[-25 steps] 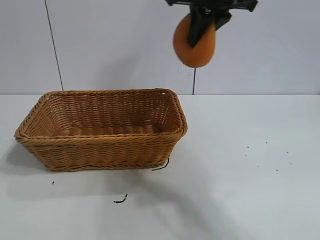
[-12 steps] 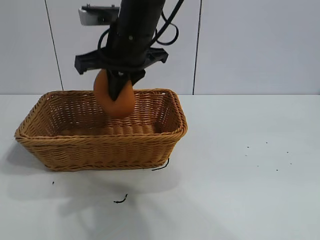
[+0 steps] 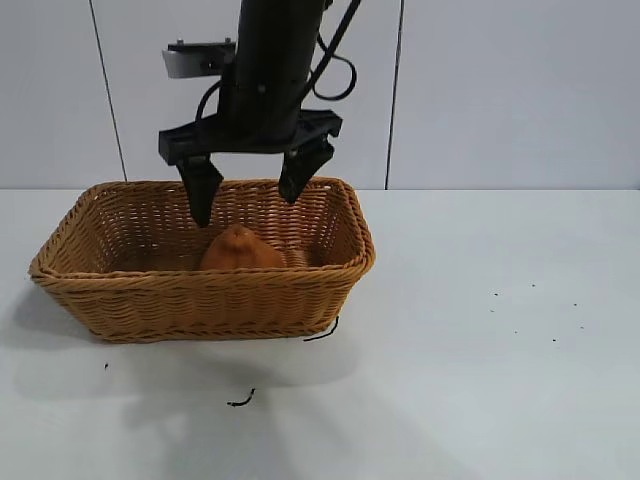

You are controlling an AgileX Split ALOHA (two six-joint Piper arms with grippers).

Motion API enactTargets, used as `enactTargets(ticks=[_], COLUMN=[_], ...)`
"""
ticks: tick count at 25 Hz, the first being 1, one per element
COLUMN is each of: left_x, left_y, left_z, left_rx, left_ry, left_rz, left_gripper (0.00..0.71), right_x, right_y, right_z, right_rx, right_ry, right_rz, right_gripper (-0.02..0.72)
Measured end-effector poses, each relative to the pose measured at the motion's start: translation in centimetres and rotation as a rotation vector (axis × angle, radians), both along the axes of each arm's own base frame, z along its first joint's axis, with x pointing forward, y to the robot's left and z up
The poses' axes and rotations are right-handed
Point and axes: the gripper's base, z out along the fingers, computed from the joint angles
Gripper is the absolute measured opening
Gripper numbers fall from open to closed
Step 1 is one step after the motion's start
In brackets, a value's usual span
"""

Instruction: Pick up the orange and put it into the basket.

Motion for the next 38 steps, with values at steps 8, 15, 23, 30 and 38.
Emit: enactTargets(ticks=[8, 15, 23, 30, 38], left_x=[0.0, 0.0, 0.0, 0.0, 0.0], left_y=[0.0, 0.0, 0.0, 0.0, 0.0], left_z=[0.0, 0.0, 0.0, 0.0, 0.0], left_rx=[0.0, 0.0, 0.0, 0.0, 0.0], left_ry=[0.0, 0.0, 0.0, 0.0, 0.0], left_rz=[0.0, 0.0, 0.0, 0.0, 0.0], left_gripper=[0.639, 0.639, 0.639, 0.639, 0.639], right_x=[5.0, 7.2, 7.2, 1.8, -10.0], right_y=[-10.4, -19.0, -23.2, -23.7, -24.7], right_z=[0.1, 0.1, -0.2, -0.4, 0.9], right_rx=[-0.008, 0.001, 0.045, -0.018, -0.071], right_ry=[-0.004, 0.001, 0.04, 0.189, 0.32], right_rz=[-0.227, -0.402, -0.491, -0.468, -0.439], right_gripper=[0.694, 0.694, 0.694, 0.694, 0.694])
